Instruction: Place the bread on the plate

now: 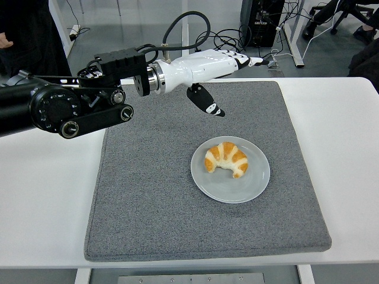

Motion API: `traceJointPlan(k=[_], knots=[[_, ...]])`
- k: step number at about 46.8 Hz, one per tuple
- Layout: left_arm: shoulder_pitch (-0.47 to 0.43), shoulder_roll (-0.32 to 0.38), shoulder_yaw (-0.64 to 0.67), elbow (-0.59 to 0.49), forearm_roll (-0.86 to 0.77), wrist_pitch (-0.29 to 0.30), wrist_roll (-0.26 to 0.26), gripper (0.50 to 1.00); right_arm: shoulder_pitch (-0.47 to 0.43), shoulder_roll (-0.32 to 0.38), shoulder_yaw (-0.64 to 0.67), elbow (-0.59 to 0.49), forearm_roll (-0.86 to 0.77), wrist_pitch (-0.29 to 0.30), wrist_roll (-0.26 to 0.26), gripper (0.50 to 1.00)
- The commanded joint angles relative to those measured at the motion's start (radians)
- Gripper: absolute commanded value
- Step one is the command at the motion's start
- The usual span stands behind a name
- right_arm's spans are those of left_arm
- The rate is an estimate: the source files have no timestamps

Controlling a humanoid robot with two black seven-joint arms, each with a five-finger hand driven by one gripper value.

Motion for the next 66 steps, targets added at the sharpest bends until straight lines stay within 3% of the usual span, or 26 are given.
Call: traceJointPlan(k=[1, 9, 16, 25, 36, 44, 50, 66], knots=[[0.012, 0.025, -0.030, 0.016, -0.078, -0.016, 0.004, 0.975, 0.000, 0.000, 0.000, 0.000, 0.000, 0.001, 0.000, 1.000], [0.034, 0.028, -0.047, 0.097, -0.273, -0.028, 0.008, 0.975, 0.000, 0.000, 0.000, 0.000, 0.000, 0.001, 0.000, 1.000], [0.052, 0.018, -0.062, 0.253, -0.440, -0.056, 0.007, 0.975, 0.000, 0.000, 0.000, 0.000, 0.000, 0.001, 0.000, 1.000], [0.124, -0.050, -0.195, 0.474, -0.681, -0.174, 0.008, 0.975, 0.000, 0.000, 0.000, 0.000, 0.000, -0.001, 0.000, 1.000], [0.241, -0.160, -0.430, 0.692, -0.808, -0.318, 0.034, 0.975, 0.000, 0.000, 0.000, 0.000, 0.000, 0.001, 0.000, 1.000], [0.310, -0.214, -0.528, 0.706, -0.861, -0.339, 0.142, 0.975, 0.000, 0.000, 0.000, 0.000, 0.000, -0.001, 0.000, 1.000], [0.316, -0.251, -0.570, 0.707, -0.894, -0.344, 0.143, 0.977, 0.000, 0.000, 0.000, 0.000, 0.000, 0.004, 0.000, 1.000], [0.350, -0.252, -0.599, 0.707, -0.931, -0.355, 0.142, 0.975, -0.003, 0.000, 0.003, 0.003, 0.000, 0.002, 0.000, 1.000]])
